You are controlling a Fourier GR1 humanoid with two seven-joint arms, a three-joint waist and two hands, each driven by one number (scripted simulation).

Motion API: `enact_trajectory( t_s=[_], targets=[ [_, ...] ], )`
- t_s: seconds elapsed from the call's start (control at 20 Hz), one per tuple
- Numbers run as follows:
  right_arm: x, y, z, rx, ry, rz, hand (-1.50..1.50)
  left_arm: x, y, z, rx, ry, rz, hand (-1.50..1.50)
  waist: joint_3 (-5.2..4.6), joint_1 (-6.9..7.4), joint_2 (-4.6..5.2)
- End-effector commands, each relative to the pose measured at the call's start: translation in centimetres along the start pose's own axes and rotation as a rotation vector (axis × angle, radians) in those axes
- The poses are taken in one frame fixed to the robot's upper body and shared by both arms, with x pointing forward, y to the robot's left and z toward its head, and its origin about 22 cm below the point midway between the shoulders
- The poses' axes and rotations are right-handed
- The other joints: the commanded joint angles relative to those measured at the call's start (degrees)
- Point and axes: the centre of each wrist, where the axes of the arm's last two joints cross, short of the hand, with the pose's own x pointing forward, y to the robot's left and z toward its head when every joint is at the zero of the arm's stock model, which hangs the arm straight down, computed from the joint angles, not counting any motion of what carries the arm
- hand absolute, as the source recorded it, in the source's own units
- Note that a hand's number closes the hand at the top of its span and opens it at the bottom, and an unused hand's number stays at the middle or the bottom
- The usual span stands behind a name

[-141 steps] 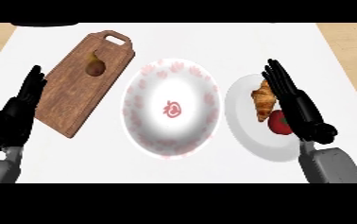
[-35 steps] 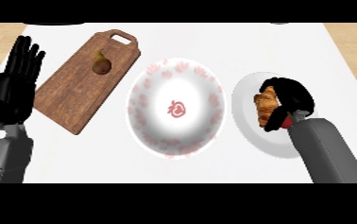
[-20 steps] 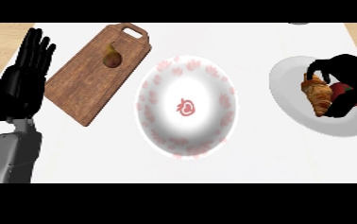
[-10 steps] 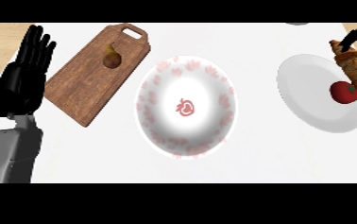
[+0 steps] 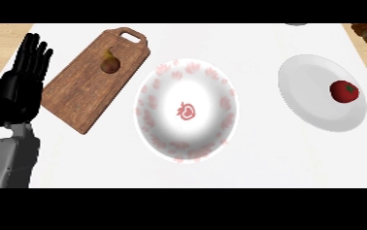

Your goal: Pick the croissant from the plate and place it in the bowl

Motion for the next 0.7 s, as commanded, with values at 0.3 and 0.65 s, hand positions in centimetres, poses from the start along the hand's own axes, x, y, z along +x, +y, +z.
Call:
enact_trajectory(
  t_s=[0.3,0.65],
  targets=[
    [4.6,-3.1,-7.1,0.110,-0.244,-0.338,1.50,-0.8,1.5,1.2,0.017,0.034,-0.014,0.00,-0.17,-1.44,-1.05],
    [10.9,-2.8,-14.0,0.183,-0.279,-0.357,1.50,-0.7,2.5,1.9,0.035,0.033,-0.036,0.00,-0.18,-2.24,-1.40]
  ],
)
